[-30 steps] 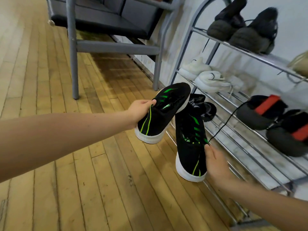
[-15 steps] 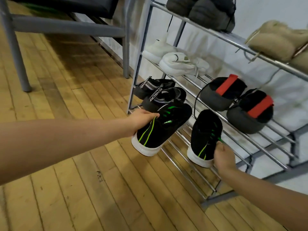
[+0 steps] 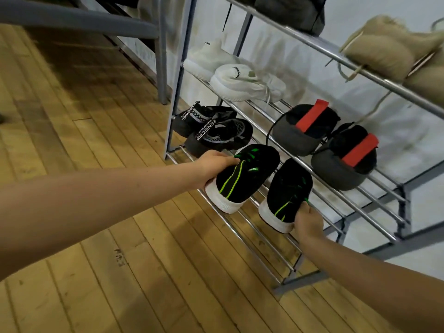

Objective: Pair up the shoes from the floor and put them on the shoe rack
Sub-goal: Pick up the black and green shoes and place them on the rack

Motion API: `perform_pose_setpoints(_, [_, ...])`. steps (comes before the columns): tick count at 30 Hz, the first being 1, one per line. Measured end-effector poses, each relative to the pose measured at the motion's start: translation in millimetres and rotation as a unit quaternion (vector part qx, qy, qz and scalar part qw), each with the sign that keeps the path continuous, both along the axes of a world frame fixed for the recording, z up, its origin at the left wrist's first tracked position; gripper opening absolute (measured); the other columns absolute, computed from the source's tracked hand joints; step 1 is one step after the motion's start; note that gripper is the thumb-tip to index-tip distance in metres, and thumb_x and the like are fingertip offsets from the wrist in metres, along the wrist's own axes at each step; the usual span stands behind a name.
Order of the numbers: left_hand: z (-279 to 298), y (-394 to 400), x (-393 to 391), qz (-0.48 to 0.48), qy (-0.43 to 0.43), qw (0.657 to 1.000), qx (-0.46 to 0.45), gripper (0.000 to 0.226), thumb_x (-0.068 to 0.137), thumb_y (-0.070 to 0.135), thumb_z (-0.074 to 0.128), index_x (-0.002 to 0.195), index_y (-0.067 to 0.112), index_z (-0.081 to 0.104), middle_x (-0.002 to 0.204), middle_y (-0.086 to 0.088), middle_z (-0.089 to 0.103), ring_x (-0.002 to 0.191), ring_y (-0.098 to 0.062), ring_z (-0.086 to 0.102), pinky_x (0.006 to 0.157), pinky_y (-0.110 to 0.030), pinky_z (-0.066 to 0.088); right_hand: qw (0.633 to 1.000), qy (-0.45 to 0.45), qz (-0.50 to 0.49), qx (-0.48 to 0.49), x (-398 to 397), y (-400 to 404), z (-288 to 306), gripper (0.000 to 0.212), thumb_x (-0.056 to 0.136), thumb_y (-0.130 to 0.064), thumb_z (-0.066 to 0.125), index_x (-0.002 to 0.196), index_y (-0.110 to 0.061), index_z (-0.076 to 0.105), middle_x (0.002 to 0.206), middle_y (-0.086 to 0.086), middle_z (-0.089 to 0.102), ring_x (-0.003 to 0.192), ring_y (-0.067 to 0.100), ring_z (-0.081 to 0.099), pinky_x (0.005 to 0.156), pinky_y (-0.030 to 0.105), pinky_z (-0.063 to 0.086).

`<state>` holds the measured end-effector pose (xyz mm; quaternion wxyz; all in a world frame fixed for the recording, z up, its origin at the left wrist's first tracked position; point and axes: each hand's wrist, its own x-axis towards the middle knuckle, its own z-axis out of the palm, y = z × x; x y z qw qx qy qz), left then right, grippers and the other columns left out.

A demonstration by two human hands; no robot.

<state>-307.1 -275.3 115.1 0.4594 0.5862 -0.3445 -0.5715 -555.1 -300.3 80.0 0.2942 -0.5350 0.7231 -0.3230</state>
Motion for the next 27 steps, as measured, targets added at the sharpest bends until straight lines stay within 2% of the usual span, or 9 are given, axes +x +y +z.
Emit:
perform_pose_setpoints(2, [-4,-5,-4,-0.005,-0.005,1.0,-0.008,0.037,0.087,0.026,0.066,0.117,0.005,0.064,0.109,-0.014,0.07,0.097,-0.028,0.068,0.093,-0.042,0.053,1.0,-0.006,-0.006,0.0,-1,-2,1,0.037,0.101,-0.021,0.032,0.112,0.002,0.06,0.107,0.02,0.061,0.092,0.03,0.056,0.075,0.035,0.04])
perform_pose_setpoints(5, [-9,-13,-11,-0.007,0.006,1.0,-0.015,0.035,0.088,0.023,0.065,0.115,0.002,0.063,0.108,-0.016,0.068,0.095,-0.029,0.067,0.089,-0.039,0.054,1.0,0.004,-0.016,0.005,1,-7,-1,0.039,0.1,-0.025,0.032,0.111,-0.001,0.06,0.112,0.023,0.063,0.093,0.032,0.058,0.076,0.038,0.043])
perform_pose_setpoints(8, [-6,-19,-17,-0.021,-0.006,0.999,-0.034,0.034,0.088,0.023,0.064,0.118,0.007,0.064,0.108,-0.012,0.068,0.096,-0.025,0.067,0.088,-0.036,0.055,0.999,0.011,-0.034,0.002,3,-10,-3,0.045,0.099,-0.029,0.03,0.122,-0.001,0.058,0.12,0.023,0.061,0.107,0.038,0.058,0.091,0.047,0.046])
perform_pose_setpoints(12, [-5,-31,-25,-0.017,0.006,0.998,-0.052,0.036,0.09,0.02,0.063,0.124,0.008,0.06,0.107,-0.002,0.063,0.084,-0.013,0.063,0.07,-0.022,0.051,0.998,-0.017,-0.065,-0.007,0,-10,-1,0.046,0.101,-0.027,0.03,0.128,0.001,0.054,0.126,0.024,0.058,0.114,0.04,0.055,0.095,0.045,0.044])
perform_pose_setpoints(16, [-13,-40,-37,0.011,0.04,0.997,-0.06,0.035,0.09,0.018,0.062,0.123,0.004,0.061,0.116,-0.009,0.065,0.087,-0.018,0.064,0.077,-0.026,0.052,0.998,-0.015,-0.052,-0.018,-11,-5,-5,0.044,0.101,-0.028,0.03,0.126,-0.003,0.056,0.124,0.021,0.059,0.112,0.037,0.056,0.096,0.046,0.046])
perform_pose_setpoints(20, [-24,-49,-51,-0.022,0.07,0.996,-0.058,0.032,0.093,0.018,0.059,0.122,0.004,0.06,0.119,-0.012,0.066,0.104,-0.025,0.065,0.095,-0.036,0.051,0.998,-0.013,-0.052,-0.035,-22,-1,-11,0.043,0.1,-0.027,0.032,0.116,0.0,0.061,0.114,0.021,0.063,0.103,0.033,0.059,0.082,0.038,0.044])
perform_pose_setpoints(22, [-28,-52,-57,-0.069,0.028,0.996,-0.057,0.032,0.097,0.019,0.052,0.123,0.003,0.058,0.112,-0.01,0.065,0.105,-0.026,0.063,0.097,-0.036,0.049,0.997,-0.02,-0.071,-0.032,-26,-1,-11,0.043,0.1,-0.029,0.032,0.116,-0.002,0.062,0.113,0.02,0.064,0.102,0.034,0.06,0.078,0.037,0.043])
perform_pose_setpoints(24, [-26,-55,-61,-0.109,-0.045,0.991,-0.067,0.035,0.1,0.02,0.043,0.127,0.002,0.055,0.108,-0.011,0.059,0.101,-0.025,0.058,0.09,-0.034,0.047,0.995,-0.027,-0.089,-0.03,-28,-1,-10,0.044,0.1,-0.03,0.033,0.121,-0.002,0.06,0.117,0.02,0.063,0.106,0.036,0.059,0.084,0.041,0.046])
perform_pose_setpoints(27, [-23,-61,-64,-0.113,-0.147,0.979,-0.082,0.039,0.102,0.025,0.036,0.136,0.012,0.05,0.124,-0.009,0.052,0.114,-0.026,0.055,0.088,-0.028,0.046,0.993,-0.028,-0.115,-0.022,-26,-2,-8,0.047,0.101,-0.03,0.031,0.127,0.0,0.055,0.124,0.021,0.059,0.111,0.037,0.056,0.088,0.042,0.044])
